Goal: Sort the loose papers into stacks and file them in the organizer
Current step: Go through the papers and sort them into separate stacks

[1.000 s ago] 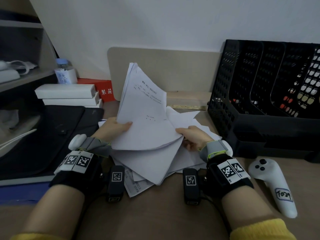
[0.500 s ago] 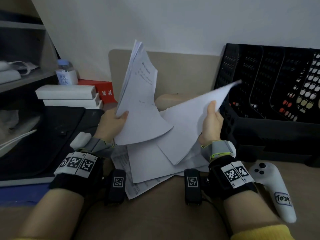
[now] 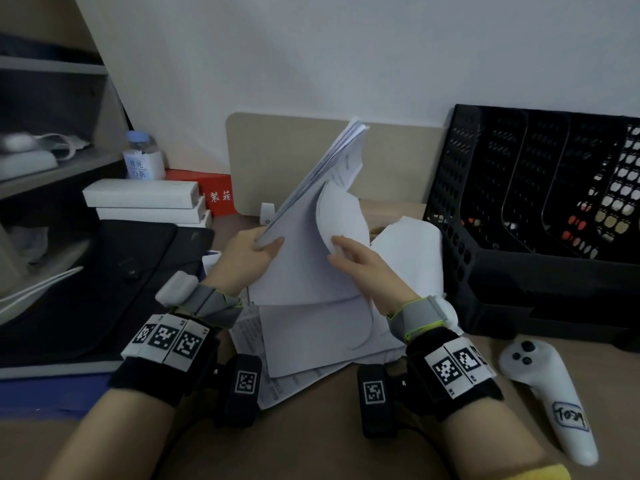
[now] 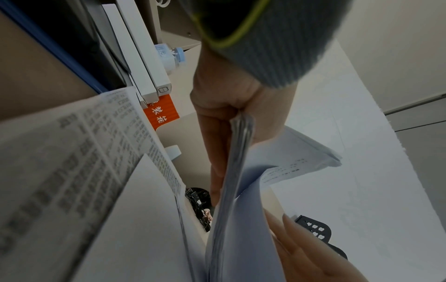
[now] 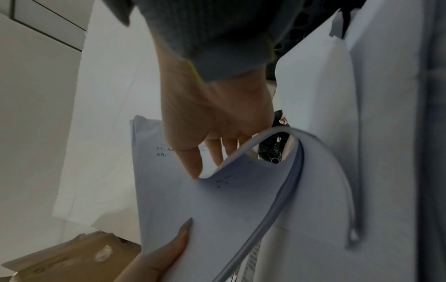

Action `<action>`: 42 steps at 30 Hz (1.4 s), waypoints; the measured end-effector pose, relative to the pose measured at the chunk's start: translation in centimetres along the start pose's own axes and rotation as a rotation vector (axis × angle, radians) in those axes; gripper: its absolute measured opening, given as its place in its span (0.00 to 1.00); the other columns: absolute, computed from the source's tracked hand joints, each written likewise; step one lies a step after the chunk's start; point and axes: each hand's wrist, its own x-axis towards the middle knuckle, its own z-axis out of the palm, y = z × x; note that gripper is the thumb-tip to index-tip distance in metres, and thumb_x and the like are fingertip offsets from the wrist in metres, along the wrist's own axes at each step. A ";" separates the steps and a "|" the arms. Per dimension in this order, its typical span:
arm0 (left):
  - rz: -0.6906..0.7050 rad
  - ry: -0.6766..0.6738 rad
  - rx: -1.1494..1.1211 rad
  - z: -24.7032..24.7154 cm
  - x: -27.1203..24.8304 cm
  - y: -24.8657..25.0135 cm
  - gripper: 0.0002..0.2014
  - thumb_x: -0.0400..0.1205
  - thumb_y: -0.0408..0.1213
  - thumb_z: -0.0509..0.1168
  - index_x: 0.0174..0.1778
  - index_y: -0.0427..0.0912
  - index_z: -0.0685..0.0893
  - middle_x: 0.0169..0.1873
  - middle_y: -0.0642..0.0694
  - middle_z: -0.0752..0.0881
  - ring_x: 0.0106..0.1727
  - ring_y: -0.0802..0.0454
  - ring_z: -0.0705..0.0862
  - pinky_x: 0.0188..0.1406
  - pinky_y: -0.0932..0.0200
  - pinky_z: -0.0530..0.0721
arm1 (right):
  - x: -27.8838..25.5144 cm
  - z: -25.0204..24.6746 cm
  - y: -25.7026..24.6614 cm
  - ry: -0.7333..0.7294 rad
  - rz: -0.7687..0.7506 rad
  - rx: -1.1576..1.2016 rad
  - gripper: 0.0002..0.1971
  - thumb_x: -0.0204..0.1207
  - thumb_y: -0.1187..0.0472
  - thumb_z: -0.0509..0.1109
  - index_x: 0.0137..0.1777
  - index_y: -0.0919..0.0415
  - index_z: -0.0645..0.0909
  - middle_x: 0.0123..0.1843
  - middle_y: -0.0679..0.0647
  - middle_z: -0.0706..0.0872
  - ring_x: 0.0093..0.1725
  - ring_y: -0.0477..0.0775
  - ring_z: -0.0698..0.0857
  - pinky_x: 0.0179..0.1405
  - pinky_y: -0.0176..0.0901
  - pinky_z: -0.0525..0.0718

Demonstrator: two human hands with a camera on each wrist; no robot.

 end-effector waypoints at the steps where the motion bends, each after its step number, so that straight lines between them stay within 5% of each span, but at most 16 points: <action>1: -0.008 -0.001 0.000 0.0 0.1 -0.1 0.12 0.84 0.43 0.65 0.60 0.43 0.86 0.51 0.43 0.89 0.51 0.44 0.88 0.57 0.44 0.86 | 0.2 0.1 0.4 -0.008 0.003 -0.022 0.30 0.79 0.58 0.70 0.79 0.53 0.66 0.84 0.48 0.61 0.83 0.45 0.56 0.83 0.48 0.57; 3: -0.021 -0.001 -0.013 0.0 0.2 -0.2 0.11 0.83 0.43 0.66 0.59 0.45 0.85 0.52 0.42 0.89 0.53 0.41 0.88 0.59 0.39 0.85 | 0.4 0.1 0.8 0.079 0.046 -0.043 0.39 0.72 0.60 0.75 0.81 0.49 0.61 0.85 0.47 0.56 0.84 0.48 0.53 0.82 0.54 0.59; 6: -0.034 0.025 -0.042 -0.1 0.3 -0.5 0.12 0.83 0.42 0.66 0.59 0.43 0.86 0.53 0.40 0.90 0.53 0.40 0.88 0.59 0.37 0.85 | 0.7 -0.7 1.4 0.321 0.132 0.103 0.30 0.64 0.67 0.70 0.69 0.53 0.73 0.67 0.58 0.81 0.65 0.60 0.82 0.65 0.62 0.81; 10: -0.032 0.135 -0.097 -0.7 0.6 -0.5 0.11 0.84 0.38 0.64 0.60 0.41 0.84 0.55 0.38 0.88 0.54 0.39 0.87 0.60 0.39 0.85 | 0.5 -2.3 1.8 0.484 0.249 0.227 0.22 0.72 0.75 0.60 0.67 0.66 0.72 0.58 0.65 0.84 0.48 0.59 0.84 0.43 0.49 0.86; 15: -0.031 0.254 -0.126 -1.1 1.0 -0.6 0.17 0.84 0.39 0.65 0.67 0.37 0.81 0.58 0.42 0.86 0.60 0.41 0.85 0.65 0.42 0.82 | 0.7 -2.9 2.0 0.781 0.226 -0.111 0.47 0.67 0.65 0.73 0.81 0.59 0.49 0.80 0.59 0.57 0.76 0.65 0.62 0.75 0.56 0.65; 19: -0.040 0.299 -0.152 -0.9 1.3 -0.8 0.20 0.83 0.38 0.65 0.71 0.36 0.78 0.65 0.40 0.84 0.65 0.41 0.83 0.70 0.43 0.79 | 0.7 -2.5 1.8 0.913 0.176 -0.268 0.53 0.63 0.62 0.77 0.83 0.58 0.47 0.83 0.58 0.51 0.79 0.66 0.57 0.78 0.57 0.59; 25: -0.011 0.342 -0.186 -1.5 1.2 -0.3 0.19 0.84 0.35 0.64 0.70 0.32 0.77 0.65 0.39 0.83 0.66 0.41 0.82 0.71 0.44 0.78 | -0.1 -1.3 0.5 0.550 0.318 -0.479 0.47 0.68 0.55 0.75 0.82 0.52 0.49 0.85 0.55 0.45 0.84 0.60 0.38 0.81 0.55 0.45; 29: 0.007 0.344 -0.219 -1.9 1.0 0.3 0.19 0.84 0.34 0.64 0.71 0.32 0.76 0.66 0.39 0.82 0.67 0.42 0.81 0.72 0.44 0.77 | -0.4 -0.5 -0.4 0.486 0.302 -0.658 0.47 0.68 0.51 0.74 0.83 0.54 0.50 0.86 0.57 0.44 0.84 0.58 0.35 0.82 0.54 0.40; 37: 0.002 0.307 -0.233 -1.8 1.1 0.6 0.21 0.84 0.37 0.65 0.70 0.31 0.77 0.64 0.38 0.83 0.66 0.41 0.82 0.71 0.45 0.78 | -1.7 1.3 -1.8 -0.135 0.460 -0.982 0.48 0.72 0.34 0.67 0.83 0.59 0.52 0.83 0.61 0.62 0.84 0.67 0.51 0.82 0.62 0.43; 40: 0.009 0.297 -0.240 -1.7 0.9 0.9 0.20 0.84 0.37 0.64 0.70 0.32 0.77 0.64 0.38 0.83 0.65 0.42 0.82 0.70 0.47 0.78 | -1.7 1.4 -0.9 -0.201 0.513 -1.107 0.55 0.58 0.21 0.65 0.81 0.52 0.57 0.81 0.60 0.64 0.79 0.68 0.62 0.77 0.64 0.60; 42: 0.013 0.303 -0.233 -1.9 0.9 0.9 0.20 0.84 0.37 0.64 0.70 0.31 0.78 0.64 0.38 0.83 0.64 0.42 0.82 0.69 0.49 0.78 | -1.8 1.6 -0.9 -0.238 0.544 -1.115 0.61 0.51 0.16 0.63 0.82 0.47 0.52 0.83 0.61 0.58 0.80 0.67 0.61 0.76 0.62 0.63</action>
